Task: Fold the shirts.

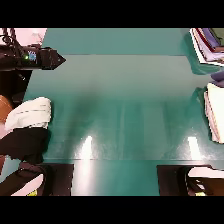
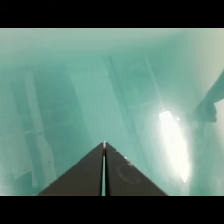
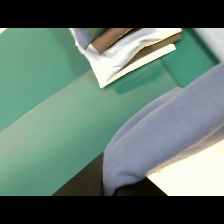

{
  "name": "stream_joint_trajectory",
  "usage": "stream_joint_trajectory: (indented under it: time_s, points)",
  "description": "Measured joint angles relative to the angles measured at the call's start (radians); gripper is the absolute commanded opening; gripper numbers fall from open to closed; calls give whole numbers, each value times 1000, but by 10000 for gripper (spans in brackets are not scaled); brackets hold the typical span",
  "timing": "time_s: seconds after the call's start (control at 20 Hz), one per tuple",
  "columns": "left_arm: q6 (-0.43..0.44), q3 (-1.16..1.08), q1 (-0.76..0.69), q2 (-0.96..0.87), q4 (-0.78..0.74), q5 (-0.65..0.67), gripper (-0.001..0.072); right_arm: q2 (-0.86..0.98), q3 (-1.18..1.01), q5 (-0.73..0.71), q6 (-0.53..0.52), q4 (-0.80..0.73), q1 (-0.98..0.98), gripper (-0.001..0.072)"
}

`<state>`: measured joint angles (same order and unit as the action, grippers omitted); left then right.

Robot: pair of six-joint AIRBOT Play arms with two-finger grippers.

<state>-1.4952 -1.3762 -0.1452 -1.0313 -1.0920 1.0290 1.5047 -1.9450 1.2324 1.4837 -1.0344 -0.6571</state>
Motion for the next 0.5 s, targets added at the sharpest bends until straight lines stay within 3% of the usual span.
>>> stream_joint_trajectory:
  time_s: [0.2,0.5]
  points:
    - [1,0,0,0,0,4,25,-83,87,89,25,-29,-56,12]
    - [12,0,0,0,0,20,25,-275,438,170,34,-76,-179,17]
